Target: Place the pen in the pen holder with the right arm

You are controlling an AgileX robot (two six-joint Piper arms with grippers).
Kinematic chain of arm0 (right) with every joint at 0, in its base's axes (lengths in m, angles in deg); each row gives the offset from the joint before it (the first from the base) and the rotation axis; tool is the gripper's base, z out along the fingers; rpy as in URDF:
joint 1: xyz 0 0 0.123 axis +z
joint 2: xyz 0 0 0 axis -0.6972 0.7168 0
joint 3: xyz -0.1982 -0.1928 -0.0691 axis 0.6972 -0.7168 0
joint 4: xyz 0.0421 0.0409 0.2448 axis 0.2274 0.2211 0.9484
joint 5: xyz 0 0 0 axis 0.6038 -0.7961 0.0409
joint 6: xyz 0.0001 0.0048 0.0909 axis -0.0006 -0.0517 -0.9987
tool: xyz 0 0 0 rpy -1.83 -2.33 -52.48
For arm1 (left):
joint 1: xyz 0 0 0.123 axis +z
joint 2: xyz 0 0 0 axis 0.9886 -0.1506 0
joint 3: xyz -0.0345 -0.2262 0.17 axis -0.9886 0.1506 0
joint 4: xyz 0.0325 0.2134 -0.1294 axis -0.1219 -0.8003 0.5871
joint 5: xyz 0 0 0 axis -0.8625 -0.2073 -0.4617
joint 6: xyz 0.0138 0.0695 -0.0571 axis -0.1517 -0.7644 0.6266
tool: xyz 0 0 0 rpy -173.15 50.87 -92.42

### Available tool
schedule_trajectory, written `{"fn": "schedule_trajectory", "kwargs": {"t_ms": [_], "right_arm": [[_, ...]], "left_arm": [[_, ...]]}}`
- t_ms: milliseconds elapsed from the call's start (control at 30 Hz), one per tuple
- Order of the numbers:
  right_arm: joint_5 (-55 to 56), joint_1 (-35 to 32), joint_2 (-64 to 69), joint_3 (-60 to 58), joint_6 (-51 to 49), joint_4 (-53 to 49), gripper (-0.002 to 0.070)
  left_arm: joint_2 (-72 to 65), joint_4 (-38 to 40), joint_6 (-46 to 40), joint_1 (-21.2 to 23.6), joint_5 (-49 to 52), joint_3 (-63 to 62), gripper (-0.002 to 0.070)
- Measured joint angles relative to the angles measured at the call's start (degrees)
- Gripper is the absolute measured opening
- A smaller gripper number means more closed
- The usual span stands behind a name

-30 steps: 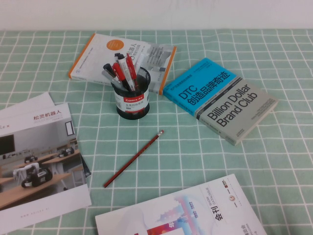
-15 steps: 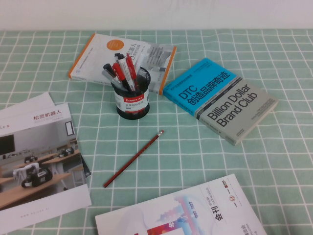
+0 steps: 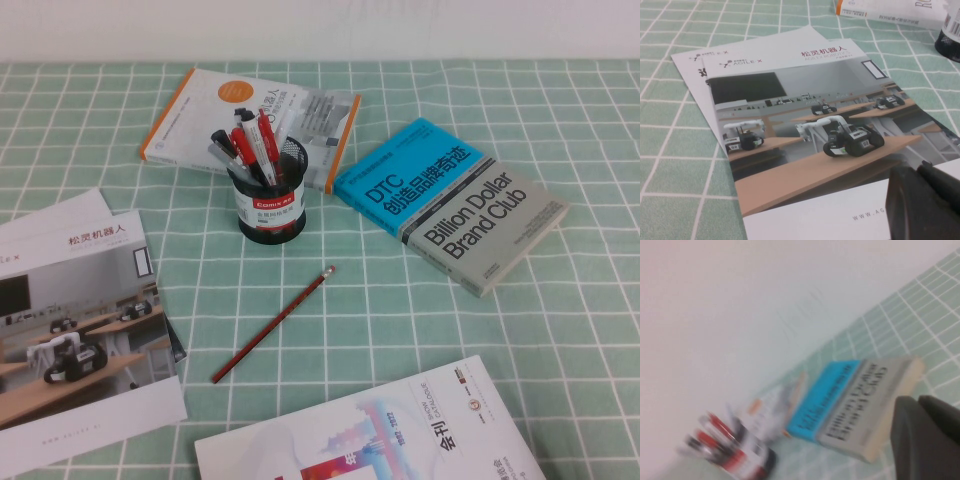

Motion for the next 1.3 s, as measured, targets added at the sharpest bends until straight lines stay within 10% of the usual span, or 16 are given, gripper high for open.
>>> {"fn": "schedule_trajectory", "kwargs": {"t_ms": [667, 1300], "right_arm": [[-15.02, 0.0, 2.29, 8.39, 5.75, 8.67, -0.002], [-48.13, 6.13, 52.8, 48.63, 30.53, -6.88, -0.002]], "left_arm": [[0.0, 0.0, 0.0, 0.0, 0.0, 0.0, -0.0006], [0.0, 0.0, 0.0, 0.0, 0.0, 0.0, -0.0006]]}}
